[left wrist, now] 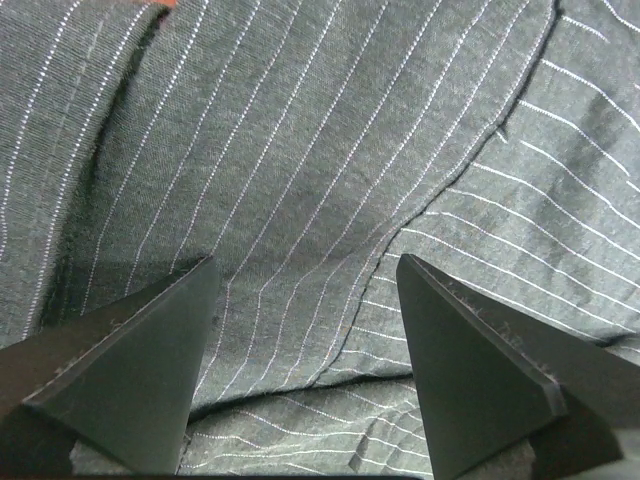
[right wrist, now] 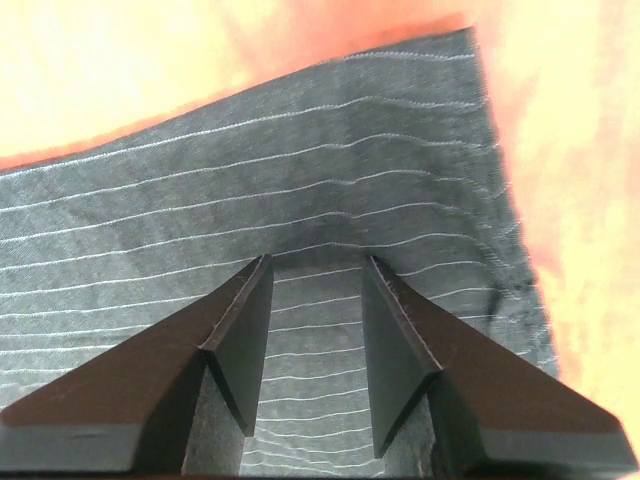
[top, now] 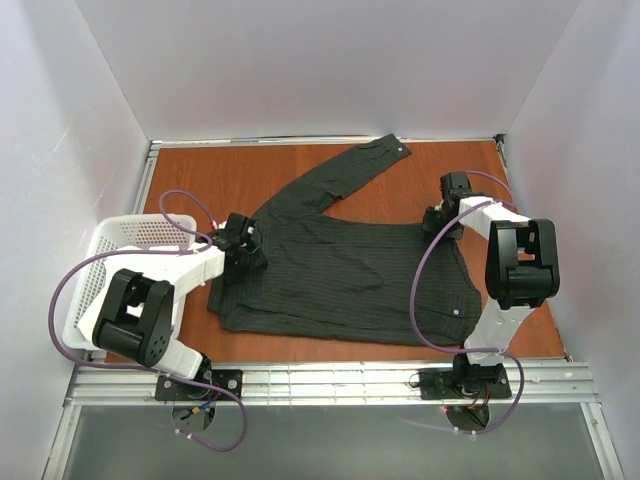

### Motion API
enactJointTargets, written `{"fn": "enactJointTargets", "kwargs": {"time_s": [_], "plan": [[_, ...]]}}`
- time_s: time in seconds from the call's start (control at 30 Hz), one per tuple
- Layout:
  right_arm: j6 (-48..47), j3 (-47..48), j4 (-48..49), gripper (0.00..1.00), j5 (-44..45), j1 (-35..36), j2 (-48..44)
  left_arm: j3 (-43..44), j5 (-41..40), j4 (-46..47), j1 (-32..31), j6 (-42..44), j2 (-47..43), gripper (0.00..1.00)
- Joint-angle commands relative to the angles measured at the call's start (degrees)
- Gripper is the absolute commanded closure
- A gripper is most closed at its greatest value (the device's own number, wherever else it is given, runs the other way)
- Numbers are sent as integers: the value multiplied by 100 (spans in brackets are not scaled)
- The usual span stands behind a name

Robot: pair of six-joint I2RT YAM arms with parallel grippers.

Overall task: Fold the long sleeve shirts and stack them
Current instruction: Fold the shirt

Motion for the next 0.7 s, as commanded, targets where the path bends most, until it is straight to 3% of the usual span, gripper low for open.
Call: {"fn": "enactJointTargets", "kwargs": {"time_s": [0.0, 0.17, 0.37, 0.47, 0.67], "plan": [[112, -54, 163, 66, 57, -220, 0, -151, -77, -372, 56, -93, -110, 30], [77, 121, 110, 65, 180, -379, -176, 94, -208, -618, 74, -40, -382, 30], [77, 446, -101, 62, 31, -396, -474, 1218, -577, -425, 74, 478, -383, 27], [51, 710, -215, 59, -22, -660, -545, 1825, -780, -294, 170, 742, 47, 26], [-81, 1150, -443, 42, -31, -932, -484, 2861, -798, -320, 469, 1330, 1557, 27]]}}
